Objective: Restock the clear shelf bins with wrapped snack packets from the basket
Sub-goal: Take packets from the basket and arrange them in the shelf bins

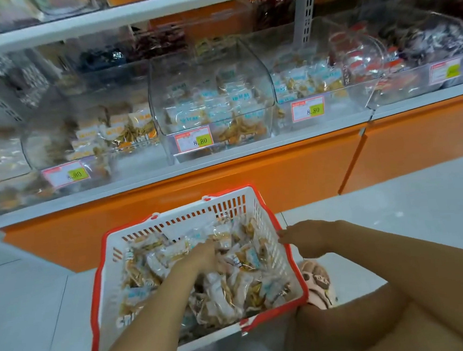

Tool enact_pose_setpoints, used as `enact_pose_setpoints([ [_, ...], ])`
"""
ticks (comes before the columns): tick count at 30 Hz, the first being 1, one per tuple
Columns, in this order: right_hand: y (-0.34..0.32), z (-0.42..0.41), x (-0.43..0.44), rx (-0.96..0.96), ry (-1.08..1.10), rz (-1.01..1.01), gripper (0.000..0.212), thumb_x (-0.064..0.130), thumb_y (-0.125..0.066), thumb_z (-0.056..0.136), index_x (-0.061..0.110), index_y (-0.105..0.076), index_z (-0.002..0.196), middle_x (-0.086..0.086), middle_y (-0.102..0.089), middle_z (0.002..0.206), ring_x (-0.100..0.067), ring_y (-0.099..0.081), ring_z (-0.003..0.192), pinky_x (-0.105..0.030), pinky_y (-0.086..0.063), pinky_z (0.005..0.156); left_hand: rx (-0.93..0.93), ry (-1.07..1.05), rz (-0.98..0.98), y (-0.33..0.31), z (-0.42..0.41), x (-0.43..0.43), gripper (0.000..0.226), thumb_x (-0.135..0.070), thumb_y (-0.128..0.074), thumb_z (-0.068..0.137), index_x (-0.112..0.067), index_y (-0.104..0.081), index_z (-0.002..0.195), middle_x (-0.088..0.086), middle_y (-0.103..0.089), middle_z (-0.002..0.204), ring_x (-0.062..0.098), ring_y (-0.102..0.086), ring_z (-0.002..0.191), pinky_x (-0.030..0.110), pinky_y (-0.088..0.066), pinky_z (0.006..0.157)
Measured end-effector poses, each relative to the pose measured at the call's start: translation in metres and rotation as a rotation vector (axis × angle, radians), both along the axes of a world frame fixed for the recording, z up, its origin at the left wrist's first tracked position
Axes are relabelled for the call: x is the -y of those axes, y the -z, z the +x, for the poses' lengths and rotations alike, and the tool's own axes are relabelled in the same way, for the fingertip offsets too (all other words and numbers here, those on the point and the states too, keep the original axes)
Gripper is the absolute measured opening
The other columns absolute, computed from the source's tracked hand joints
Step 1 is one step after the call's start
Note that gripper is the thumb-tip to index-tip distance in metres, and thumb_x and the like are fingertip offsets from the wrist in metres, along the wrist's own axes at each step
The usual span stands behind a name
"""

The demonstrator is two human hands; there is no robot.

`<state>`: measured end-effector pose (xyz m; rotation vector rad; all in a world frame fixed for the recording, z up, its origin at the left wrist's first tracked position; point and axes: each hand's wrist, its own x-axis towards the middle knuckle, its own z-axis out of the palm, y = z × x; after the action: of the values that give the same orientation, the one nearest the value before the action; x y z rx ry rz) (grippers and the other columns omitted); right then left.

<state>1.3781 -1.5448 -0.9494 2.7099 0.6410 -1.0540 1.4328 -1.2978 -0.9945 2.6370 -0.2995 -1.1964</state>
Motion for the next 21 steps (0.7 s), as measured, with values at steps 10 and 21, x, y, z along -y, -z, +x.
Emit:
enact_pose_setpoints([
  [10,-0.007,0.004,-0.001,-0.012,0.183,0.063,0.043,-0.001,-0.039,0.090,0.004,-0.053,0.130,-0.013,-0.061,0.119,-0.028,-0.058,0.107,-0.031,-0.047,0.086,-0.080,0.096,0.059,-0.029,0.019,-0.016,0.035,-0.038,-0.077,0.077,-0.014,-0.055,0.087,0.001,-0.054,0.089,0.019,-0.054,0.083,0.029,-0.042,0.070],
  [21,-0.036,0.013,-0.012,0.027,0.269,0.304,0.048,0.018,-0.046,0.099,0.016,-0.036,0.146,-0.004,-0.038,0.150,-0.020,-0.037,0.135,-0.031,-0.032,0.108,0.181,-0.006,-0.306,-0.035,0.014,-0.031,0.017,-0.008,-0.076,0.079,-0.019,-0.066,0.072,-0.007,-0.066,0.079,0.006,-0.062,0.077,0.033,-0.054,0.083],
])
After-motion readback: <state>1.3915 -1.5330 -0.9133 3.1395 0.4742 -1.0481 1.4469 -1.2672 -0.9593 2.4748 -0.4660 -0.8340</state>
